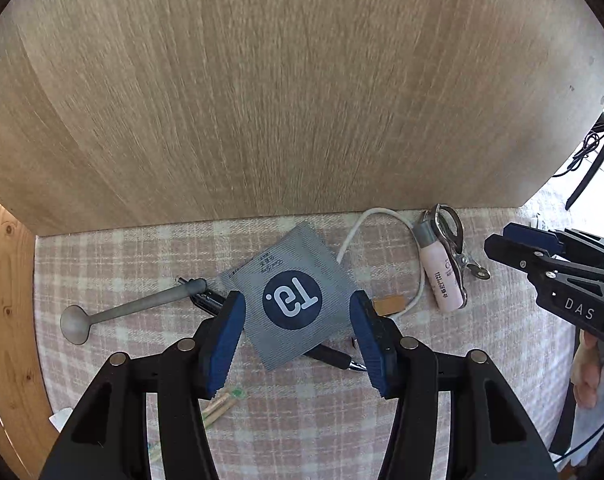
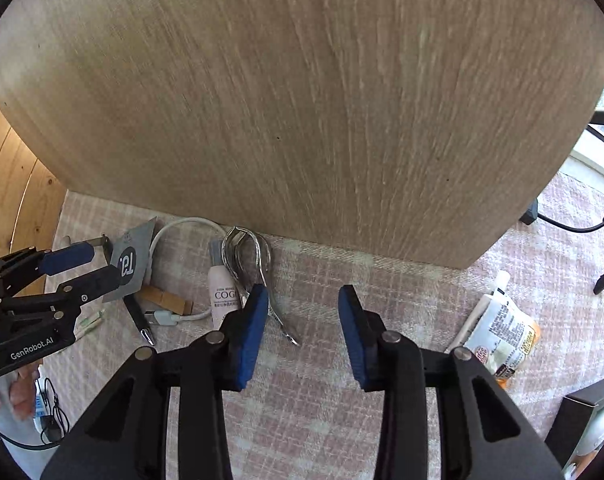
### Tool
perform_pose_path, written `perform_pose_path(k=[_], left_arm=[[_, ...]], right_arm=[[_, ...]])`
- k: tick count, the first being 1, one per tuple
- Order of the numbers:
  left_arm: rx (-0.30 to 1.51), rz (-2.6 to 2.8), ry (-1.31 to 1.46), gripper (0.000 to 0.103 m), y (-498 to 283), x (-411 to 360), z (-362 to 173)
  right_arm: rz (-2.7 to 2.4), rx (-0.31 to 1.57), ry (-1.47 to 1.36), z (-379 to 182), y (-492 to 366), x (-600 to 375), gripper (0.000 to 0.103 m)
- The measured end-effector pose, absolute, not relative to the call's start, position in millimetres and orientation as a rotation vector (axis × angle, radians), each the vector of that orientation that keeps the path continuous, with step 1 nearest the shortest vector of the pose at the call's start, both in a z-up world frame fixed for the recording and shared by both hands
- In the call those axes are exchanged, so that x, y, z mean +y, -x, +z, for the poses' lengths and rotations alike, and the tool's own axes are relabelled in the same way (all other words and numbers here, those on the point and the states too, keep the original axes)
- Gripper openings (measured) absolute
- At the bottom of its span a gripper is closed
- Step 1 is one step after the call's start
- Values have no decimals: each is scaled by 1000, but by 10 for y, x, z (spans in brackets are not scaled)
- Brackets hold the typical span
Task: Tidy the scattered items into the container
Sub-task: 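Grasp the pink bottle with the left gripper while the right gripper grasps the silver clip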
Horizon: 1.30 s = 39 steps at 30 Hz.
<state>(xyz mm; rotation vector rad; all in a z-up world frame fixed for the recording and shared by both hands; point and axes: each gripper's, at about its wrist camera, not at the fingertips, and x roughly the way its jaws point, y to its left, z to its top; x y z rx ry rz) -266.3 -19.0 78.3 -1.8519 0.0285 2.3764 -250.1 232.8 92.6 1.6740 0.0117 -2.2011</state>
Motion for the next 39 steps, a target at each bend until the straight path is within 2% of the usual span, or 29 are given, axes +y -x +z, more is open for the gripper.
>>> perform_pose_path(k=[6,10,17,21,24,25,28,39], left_arm=[[-110,2352,1850,49,2618,-22,749],[-167,2339,1848,41,2682,156,693],[-260,2265,1856,39,2884,470,609],[-239,2263,1859,39,2977,690,580],[-197,2266,1854,32,3026,936,548],[-191,2262,1858,29,2995,1030,544],[-177,2240,1866,22,3022,1192,508],[-72,2260,1874,19,2947,1520,444]], right_arm=[[-2166,5,-1694,819,2504,2303,35],[-2147,15,-1688,782,2486,2310,29],[-2122,12,-1652,787,2508,2296,25],[-2094,27,-1660,741,2518,2278,24],[-2101,36,-1666,711,2524,2294,18],[-2104,38,-1670,705,2530,2310,14],[-2107,18,-1678,722,2508,2305,13],[-2120,16,-1712,707,2447,2418,9]])
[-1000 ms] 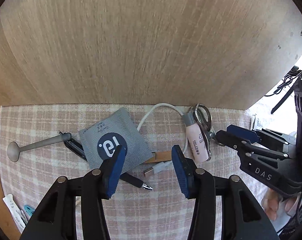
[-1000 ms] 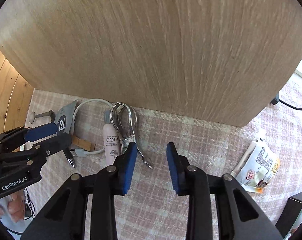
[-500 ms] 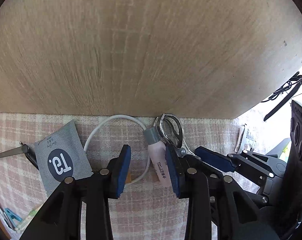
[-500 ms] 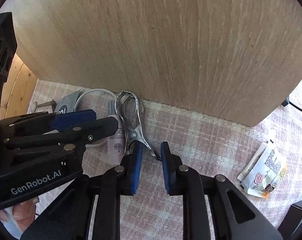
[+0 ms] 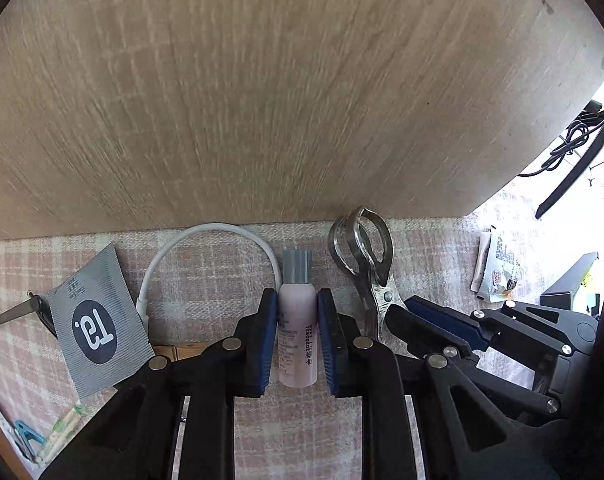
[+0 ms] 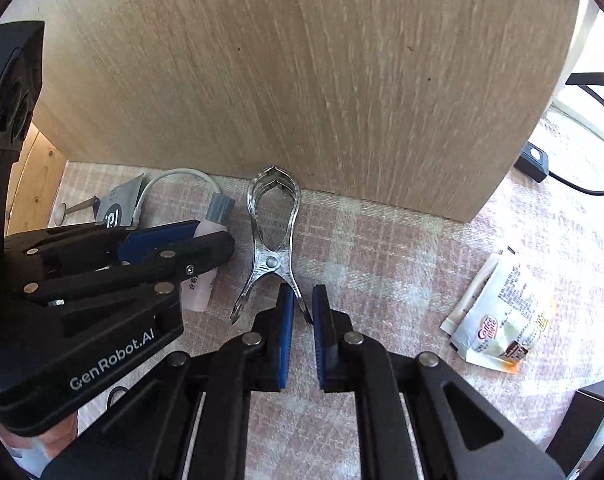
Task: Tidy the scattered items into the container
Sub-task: 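Grasp the pink bottle with the left gripper while the right gripper grasps the silver clip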
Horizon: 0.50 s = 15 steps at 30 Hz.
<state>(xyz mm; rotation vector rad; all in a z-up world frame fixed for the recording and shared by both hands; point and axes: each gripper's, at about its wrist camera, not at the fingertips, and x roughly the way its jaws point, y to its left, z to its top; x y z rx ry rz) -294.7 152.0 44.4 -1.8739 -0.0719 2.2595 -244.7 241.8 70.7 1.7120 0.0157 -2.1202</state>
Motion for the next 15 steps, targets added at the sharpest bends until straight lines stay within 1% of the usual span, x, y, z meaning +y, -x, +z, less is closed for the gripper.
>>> perform_pose_path(k=[6,8,11,15], left_arm=[[-76,2277,1852,19,2858,1629,524],[-105,2265,1849,19,2848,1637,563],[-97,2276,1840,19,2810,1655,632],[-124,2273,1833,19,2741,1646,727]], right_arm=[[-2119,5,-1703,746,2425,2422,7],[-2118,17,-1688,789,2371,2403,3],[-2142,53,-1656,857,2331,2374,3],[-2151,9,-1653,888,2314,2468,3]])
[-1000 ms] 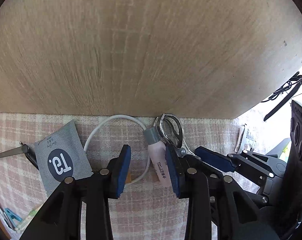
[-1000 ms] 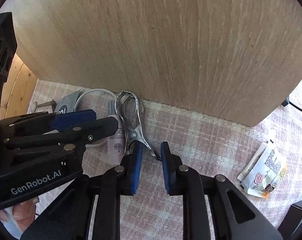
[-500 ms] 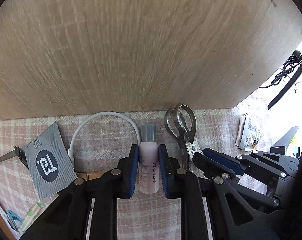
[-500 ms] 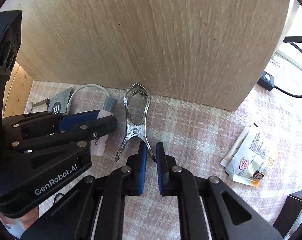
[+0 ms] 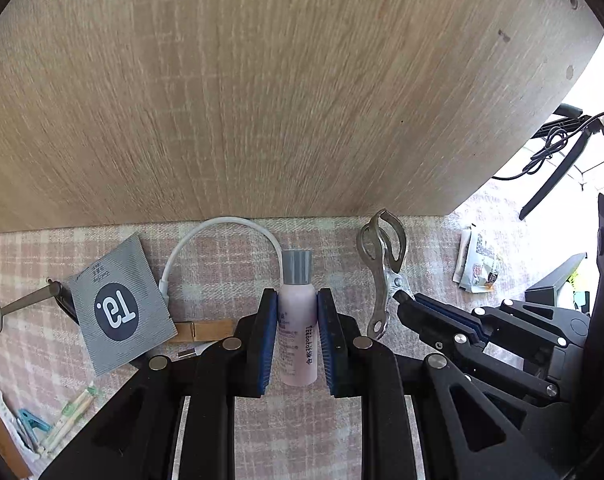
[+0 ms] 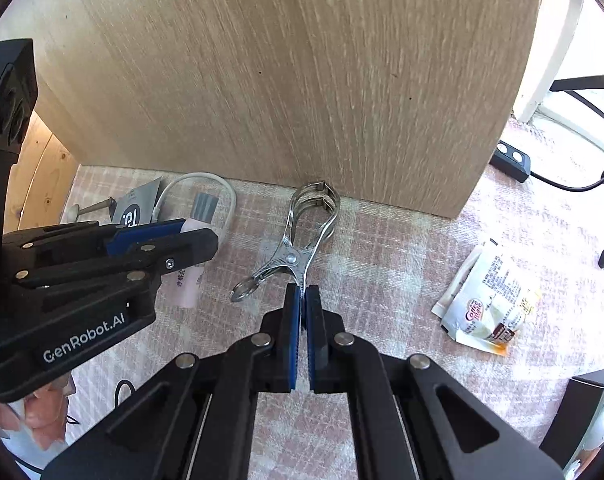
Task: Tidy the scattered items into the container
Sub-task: 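Grasp the pink bottle with the left gripper while the right gripper grasps the silver clip, then carry the bottle and clip over the tray and open both grippers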
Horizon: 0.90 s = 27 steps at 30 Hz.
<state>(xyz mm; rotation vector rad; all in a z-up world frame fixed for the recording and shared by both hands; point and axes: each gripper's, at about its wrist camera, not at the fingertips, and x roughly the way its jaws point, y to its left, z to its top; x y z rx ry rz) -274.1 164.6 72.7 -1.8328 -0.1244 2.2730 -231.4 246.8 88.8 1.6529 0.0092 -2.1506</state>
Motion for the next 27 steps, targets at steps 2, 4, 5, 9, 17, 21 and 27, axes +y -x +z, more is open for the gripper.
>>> perform_pose_path(k=[2,4,5,9,17,21,27], left_arm=[[-133,2272,1827,19,2685,1689,785],[-126,2273,1811,19,2604,1749,866],[-121,2276,1799,19,2579,1777,925],[-125,2287,1752,19,2480,1811,1050],[-111,2266,1660,19,2257,2052,1309],[-95,2227,1604,19,2143,2436,1450],[-41,2119,1535,19,1839,3103,1860]], right_arm=[[-2153,-10,-1651,915,2297,2522,3],[-2172,-14,-1636,978,2243,2581,3],[-2185,-13,-1624,1021,2198,2602,3],[-2232,-70,-1592,1281,2073,2986,3],[-2306,-119,-1521,1675,1797,3366,3],[-2388,-156,-1484,1915,1639,3776,3],[-2567,-237,-1478,2112,1374,4564,3]])
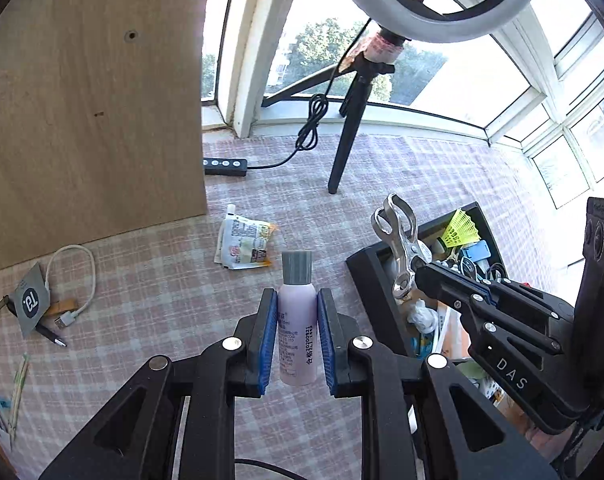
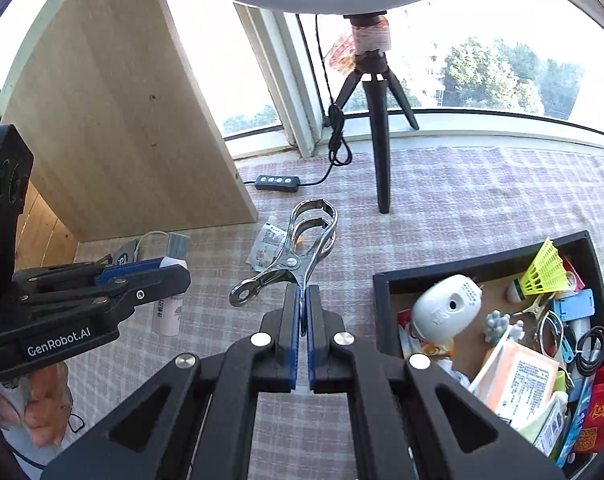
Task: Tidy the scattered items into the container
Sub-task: 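Carry the bottle and clip over the tray and open both grippers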
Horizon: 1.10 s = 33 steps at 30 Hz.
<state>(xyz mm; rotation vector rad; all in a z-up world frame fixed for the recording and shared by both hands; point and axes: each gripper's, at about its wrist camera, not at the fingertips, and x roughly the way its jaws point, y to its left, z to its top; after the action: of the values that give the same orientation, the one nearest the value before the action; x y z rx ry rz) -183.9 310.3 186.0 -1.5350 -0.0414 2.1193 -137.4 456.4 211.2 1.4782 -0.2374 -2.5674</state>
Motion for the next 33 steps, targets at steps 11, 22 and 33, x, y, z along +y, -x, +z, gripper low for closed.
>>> perform_pose_path(k=[11,22,33], left_arm=[[78,1929,1467,19,1399,4524,1906],[146,1955,1463,45,1296,4773,1866],[72,2063,1516,45,1473,3985,1856]], right_arm=[[-2865,-390,-1569,2313,721,6258,3],[-2923,-467,-1587,2323,485,6703,40],[-2803,-391,-1563,2279,710,6117,40]])
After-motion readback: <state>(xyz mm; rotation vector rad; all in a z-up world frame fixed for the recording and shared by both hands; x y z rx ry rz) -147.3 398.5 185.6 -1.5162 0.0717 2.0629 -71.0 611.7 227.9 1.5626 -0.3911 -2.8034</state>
